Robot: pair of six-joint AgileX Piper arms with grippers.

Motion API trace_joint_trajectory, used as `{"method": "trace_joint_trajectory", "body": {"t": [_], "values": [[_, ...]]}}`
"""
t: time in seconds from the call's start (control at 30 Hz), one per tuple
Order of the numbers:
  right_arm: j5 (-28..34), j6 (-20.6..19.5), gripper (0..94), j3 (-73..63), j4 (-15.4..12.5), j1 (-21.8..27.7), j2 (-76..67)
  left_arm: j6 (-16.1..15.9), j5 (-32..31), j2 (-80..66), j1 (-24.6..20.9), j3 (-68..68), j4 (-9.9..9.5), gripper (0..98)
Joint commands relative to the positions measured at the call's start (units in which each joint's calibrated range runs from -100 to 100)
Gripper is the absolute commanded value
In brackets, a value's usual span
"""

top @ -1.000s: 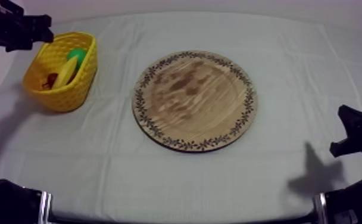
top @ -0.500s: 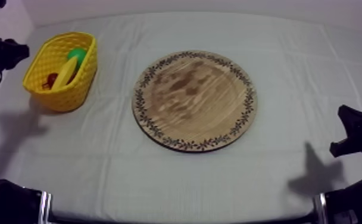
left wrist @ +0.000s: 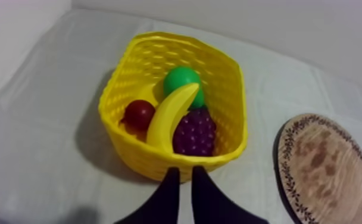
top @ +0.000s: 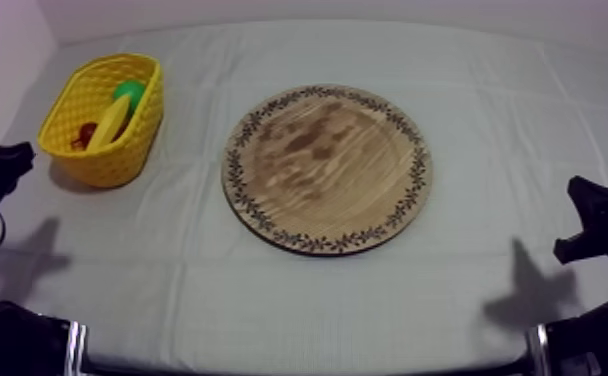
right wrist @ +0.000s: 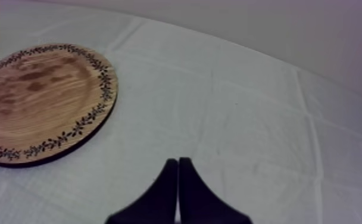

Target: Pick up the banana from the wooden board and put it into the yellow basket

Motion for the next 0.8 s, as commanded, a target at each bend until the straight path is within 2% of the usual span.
{"method": "trace_joint_trajectory", "body": {"t": [0.0, 0.1, 0.17, 0.37, 0.43, 0.5, 0.67, 0.77], "values": [[0.0, 0.0, 0.2, 0.1, 0.0, 0.0, 0.0, 3.0, -0.3, -7.9, -0.3, 4.0, -0.26, 2.1], [0.0, 0.0, 0.2, 0.1, 0.0, 0.0, 0.0, 4.2, 0.4, -13.2, -1.1, 7.4, -0.34, 0.8], [0.0, 0.0, 0.2, 0.1, 0.0, 0.0, 0.0, 3.5, 1.1, -16.2, -2.0, 9.8, 0.38, 0.4], [0.0, 0.0, 0.2, 0.1, 0.0, 0.0, 0.0, -7.9, 1.9, -22.6, -5.6, 13.4, 6.81, 0.1], [0.0, 0.0, 0.2, 0.1, 0.0, 0.0, 0.0, -9.1, 1.7, -24.5, -6.6, 14.0, 7.97, 0.1], [0.0, 0.0, 0.2, 0.1, 0.0, 0.0, 0.0, -8.3, 1.0, -25.7, -7.2, 14.6, 8.57, 0.1], [0.0, 0.0, 0.2, 0.1, 0.0, 0.0, 0.0, -3.8, -0.2, -26.6, -7.7, 15.4, 9.04, 0.1], [0.0, 0.0, 0.2, 0.1, 0.0, 0.0, 0.0, -2.8, -2.5, -26.7, -7.8, 16.2, 9.12, 0.1]]}}
